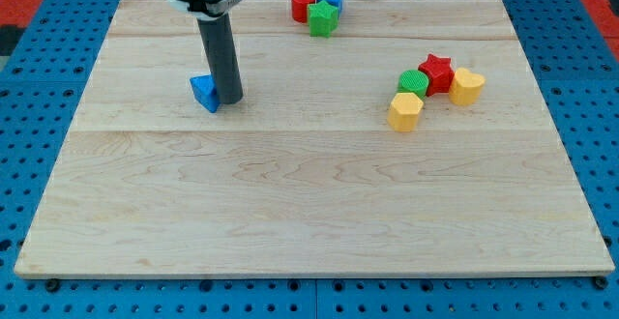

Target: Point your arm at the blue cube

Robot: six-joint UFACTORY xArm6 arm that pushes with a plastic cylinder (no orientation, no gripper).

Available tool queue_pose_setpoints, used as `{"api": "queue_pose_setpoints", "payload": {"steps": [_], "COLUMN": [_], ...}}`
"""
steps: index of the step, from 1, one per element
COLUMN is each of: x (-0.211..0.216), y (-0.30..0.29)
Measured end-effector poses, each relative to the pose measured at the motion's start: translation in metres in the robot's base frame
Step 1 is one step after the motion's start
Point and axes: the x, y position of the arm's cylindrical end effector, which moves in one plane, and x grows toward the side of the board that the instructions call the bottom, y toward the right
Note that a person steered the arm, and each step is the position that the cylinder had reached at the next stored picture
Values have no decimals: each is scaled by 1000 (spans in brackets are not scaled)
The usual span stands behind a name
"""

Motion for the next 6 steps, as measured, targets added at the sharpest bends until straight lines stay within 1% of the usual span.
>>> {"api": "queue_pose_setpoints", "payload": {"steps": [1, 2, 3, 4, 5, 6], "x": [-50, -86, -123, -188, -189, -188], "y": [59, 149, 219, 209, 206, 184]}}
